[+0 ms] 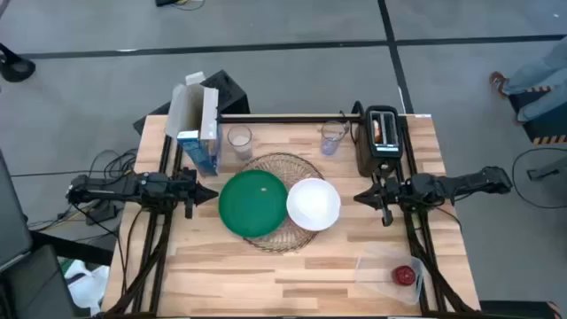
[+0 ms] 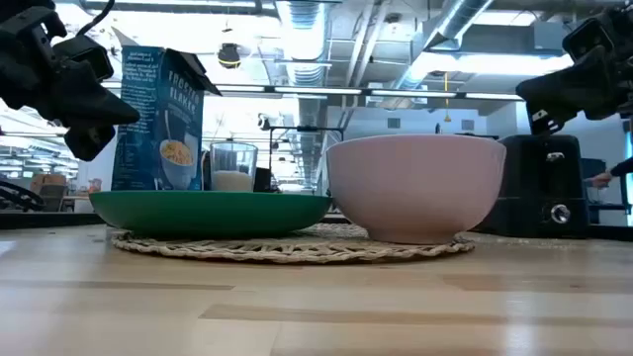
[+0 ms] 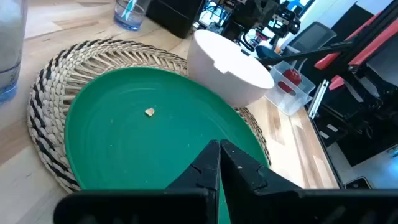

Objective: Arrange a breakfast setting

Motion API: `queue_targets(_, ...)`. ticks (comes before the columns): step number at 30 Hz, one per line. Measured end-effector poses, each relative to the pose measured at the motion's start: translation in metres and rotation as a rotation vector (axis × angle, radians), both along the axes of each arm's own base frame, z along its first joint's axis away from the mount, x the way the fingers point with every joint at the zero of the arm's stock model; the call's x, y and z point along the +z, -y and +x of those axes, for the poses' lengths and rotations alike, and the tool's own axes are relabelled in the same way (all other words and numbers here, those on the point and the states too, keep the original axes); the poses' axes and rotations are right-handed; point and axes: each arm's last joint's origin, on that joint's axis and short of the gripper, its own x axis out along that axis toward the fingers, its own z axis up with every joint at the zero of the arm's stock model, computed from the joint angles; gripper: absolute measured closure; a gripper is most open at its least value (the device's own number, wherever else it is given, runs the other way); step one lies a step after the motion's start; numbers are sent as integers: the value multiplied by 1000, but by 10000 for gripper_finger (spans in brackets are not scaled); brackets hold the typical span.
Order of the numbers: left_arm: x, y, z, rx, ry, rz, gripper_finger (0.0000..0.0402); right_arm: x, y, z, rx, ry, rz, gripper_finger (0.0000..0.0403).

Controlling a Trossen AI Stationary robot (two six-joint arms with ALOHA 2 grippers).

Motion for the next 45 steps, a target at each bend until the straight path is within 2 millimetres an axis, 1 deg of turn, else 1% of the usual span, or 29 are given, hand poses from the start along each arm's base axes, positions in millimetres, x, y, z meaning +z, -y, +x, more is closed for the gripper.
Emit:
queue_targets(32,0,0,0,0,0,0,401,0,0,0,0,0,0,351)
queue_targets(41,1,-1,0,34,15,14,401,0,0,0,0,0,0,351)
queue_targets(45,3,-2,1,68,38,85,401,0,0,0,0,0,0,351)
